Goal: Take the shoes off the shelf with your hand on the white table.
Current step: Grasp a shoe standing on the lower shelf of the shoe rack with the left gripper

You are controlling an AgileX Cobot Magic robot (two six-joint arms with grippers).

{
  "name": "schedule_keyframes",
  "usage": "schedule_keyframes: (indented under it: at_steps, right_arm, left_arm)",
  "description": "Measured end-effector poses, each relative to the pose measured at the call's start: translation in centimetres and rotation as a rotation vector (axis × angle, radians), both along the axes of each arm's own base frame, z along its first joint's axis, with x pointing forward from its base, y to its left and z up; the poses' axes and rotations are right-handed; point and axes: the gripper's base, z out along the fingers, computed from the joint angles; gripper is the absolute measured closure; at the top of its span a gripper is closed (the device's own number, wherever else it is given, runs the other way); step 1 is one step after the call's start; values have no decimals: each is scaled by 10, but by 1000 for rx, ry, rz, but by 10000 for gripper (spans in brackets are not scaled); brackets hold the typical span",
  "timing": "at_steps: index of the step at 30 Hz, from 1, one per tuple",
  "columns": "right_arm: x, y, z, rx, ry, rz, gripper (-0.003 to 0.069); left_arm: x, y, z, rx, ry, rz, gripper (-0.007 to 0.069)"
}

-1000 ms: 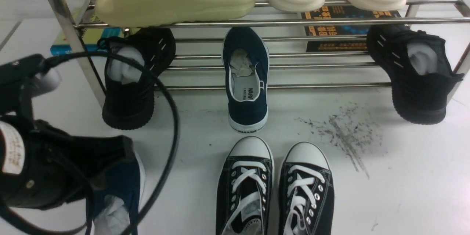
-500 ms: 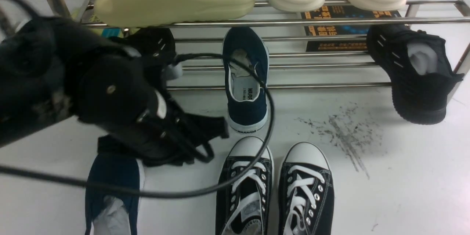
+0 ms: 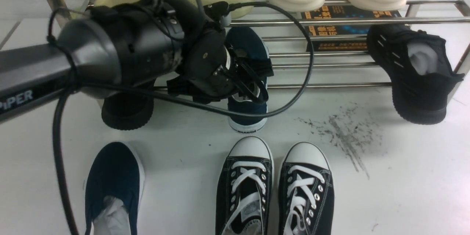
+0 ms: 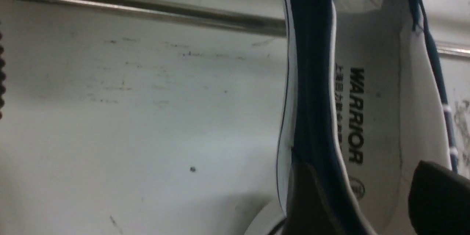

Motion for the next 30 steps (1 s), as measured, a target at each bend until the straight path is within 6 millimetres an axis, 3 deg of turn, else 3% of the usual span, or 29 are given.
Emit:
schedule_keyframes:
  at_steps: [11,15,18,20,23,30]
  right_arm:
    - [0,0,0,0,0,0,420]
    - [0,0,0,0,0,0,420]
    - [0,0,0,0,0,0,420]
    - [0,0,0,0,0,0,420]
    - [0,0,0,0,0,0,420]
    - [0,0,0,0,0,0,420]
  left_arm:
    - [25,-11,-42,42,-64,53,228]
    - [28,-12,-48,49,-57,60,350]
    - [27,-11,-43,36,-67,62,526]
    - [24,-8,-38,31,-59,81,586]
    - [17,-3,-25,0,-27,123,595]
    - [-20,23,26,32,63,115,595]
